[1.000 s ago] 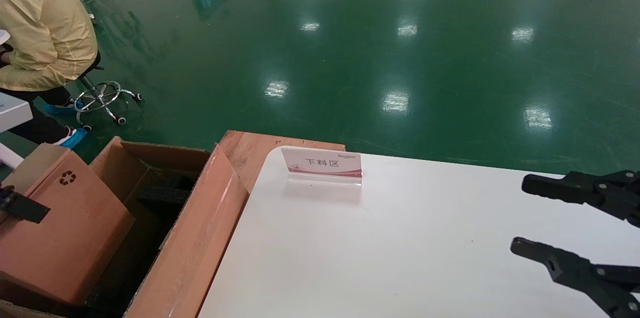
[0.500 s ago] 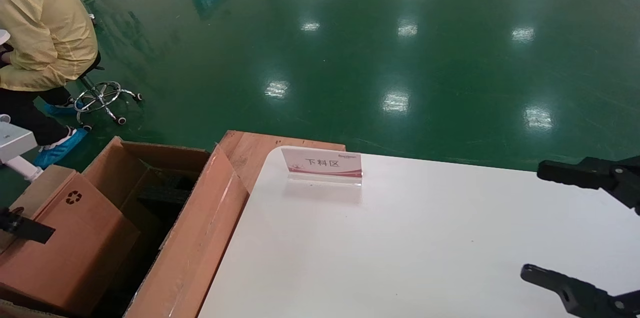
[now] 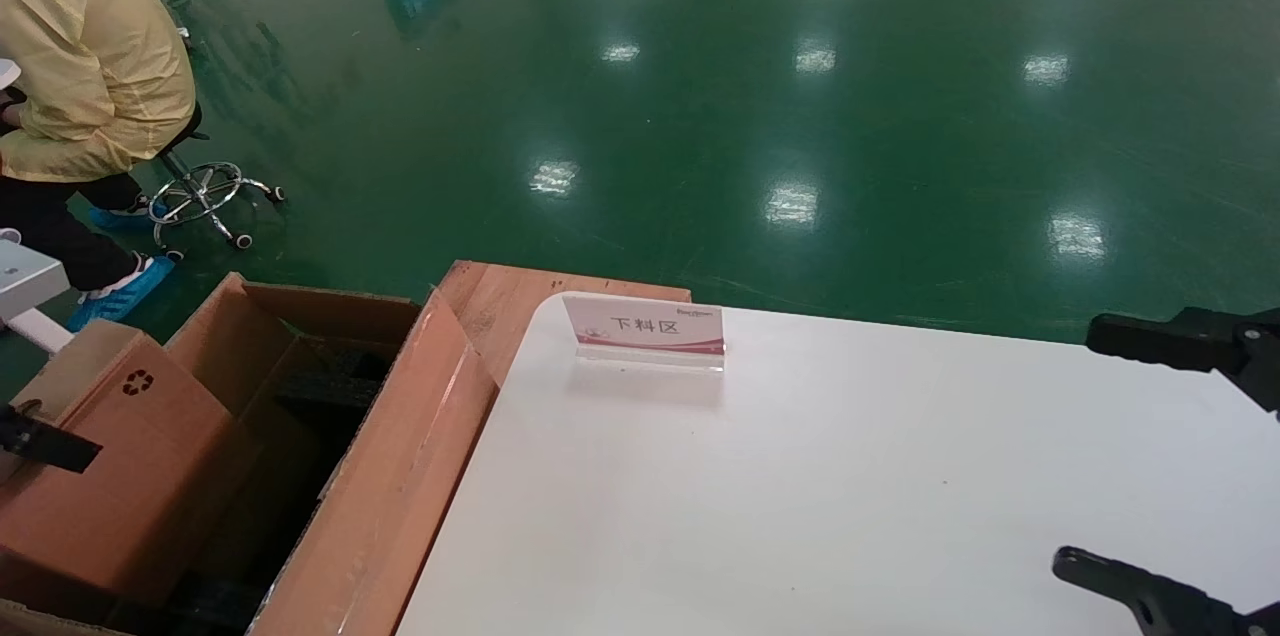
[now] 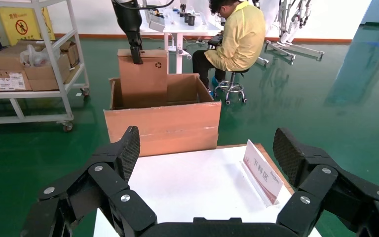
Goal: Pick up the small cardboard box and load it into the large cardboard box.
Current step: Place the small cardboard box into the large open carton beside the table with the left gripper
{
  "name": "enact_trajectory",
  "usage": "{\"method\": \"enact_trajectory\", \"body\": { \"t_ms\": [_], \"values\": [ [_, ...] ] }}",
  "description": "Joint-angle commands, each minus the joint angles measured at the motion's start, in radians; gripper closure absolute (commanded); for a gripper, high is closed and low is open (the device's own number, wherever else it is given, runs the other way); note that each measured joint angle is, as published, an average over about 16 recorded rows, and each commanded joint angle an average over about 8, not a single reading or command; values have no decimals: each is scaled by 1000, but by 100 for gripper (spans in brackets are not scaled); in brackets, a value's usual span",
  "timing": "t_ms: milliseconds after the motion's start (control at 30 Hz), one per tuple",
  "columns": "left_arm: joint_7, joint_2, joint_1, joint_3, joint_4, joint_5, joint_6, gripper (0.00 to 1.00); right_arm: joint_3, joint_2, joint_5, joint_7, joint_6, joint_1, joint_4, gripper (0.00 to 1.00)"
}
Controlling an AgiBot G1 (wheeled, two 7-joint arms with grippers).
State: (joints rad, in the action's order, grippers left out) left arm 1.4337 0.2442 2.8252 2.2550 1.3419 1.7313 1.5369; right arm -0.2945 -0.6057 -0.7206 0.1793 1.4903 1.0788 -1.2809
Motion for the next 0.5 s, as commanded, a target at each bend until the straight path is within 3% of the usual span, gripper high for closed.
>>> {"method": "enact_trajectory", "body": {
  "t_ms": [33,500],
  "values": [
    [-9,-5,-3,-10,-1,14,-2,100,0,0,0,0,0,0,0,0],
    [-47,-15,-47,-33,-20,59,-58,100,-1,0,1,0,0,0,0,0]
  ]
}}
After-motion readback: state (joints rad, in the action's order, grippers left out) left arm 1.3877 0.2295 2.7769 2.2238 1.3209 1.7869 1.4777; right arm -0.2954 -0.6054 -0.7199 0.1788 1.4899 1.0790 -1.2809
